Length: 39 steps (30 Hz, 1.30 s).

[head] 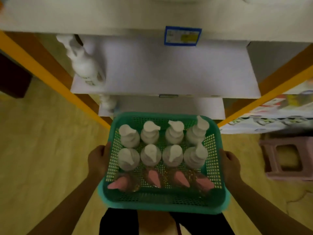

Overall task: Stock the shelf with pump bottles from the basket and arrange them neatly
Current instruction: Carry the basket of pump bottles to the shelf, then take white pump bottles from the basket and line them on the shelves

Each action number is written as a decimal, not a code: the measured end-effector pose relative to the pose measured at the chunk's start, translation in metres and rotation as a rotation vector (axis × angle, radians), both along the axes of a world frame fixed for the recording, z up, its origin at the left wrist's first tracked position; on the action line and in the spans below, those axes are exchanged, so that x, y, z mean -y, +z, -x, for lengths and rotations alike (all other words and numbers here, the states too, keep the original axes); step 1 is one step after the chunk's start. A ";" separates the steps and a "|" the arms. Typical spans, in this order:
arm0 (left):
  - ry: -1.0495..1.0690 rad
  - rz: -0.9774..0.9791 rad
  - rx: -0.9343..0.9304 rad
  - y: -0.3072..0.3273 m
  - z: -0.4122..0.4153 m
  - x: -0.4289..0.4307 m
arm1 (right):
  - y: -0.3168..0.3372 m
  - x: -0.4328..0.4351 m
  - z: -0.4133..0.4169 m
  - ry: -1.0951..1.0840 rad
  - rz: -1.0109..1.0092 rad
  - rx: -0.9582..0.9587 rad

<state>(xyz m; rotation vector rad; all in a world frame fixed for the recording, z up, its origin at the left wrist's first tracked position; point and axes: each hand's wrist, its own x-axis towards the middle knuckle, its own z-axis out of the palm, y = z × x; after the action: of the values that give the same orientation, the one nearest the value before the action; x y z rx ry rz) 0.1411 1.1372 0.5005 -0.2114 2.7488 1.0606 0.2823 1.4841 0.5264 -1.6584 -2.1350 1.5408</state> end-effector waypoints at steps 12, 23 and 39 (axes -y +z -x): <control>0.082 0.018 0.075 -0.200 -0.008 0.004 | -0.205 0.005 0.013 0.003 -0.048 0.047; 0.112 -0.038 0.252 -0.397 -0.006 -0.003 | -0.408 0.005 0.012 -0.106 0.028 0.067; 0.127 0.008 0.258 -0.540 -0.016 -0.011 | -0.572 -0.003 0.013 0.031 0.057 0.142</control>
<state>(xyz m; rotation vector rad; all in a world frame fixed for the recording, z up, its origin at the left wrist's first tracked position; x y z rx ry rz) 0.1569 1.1480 -0.0390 -0.4926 2.5365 0.9749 0.2692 1.4866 -0.0461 -1.8134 -2.2148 1.5504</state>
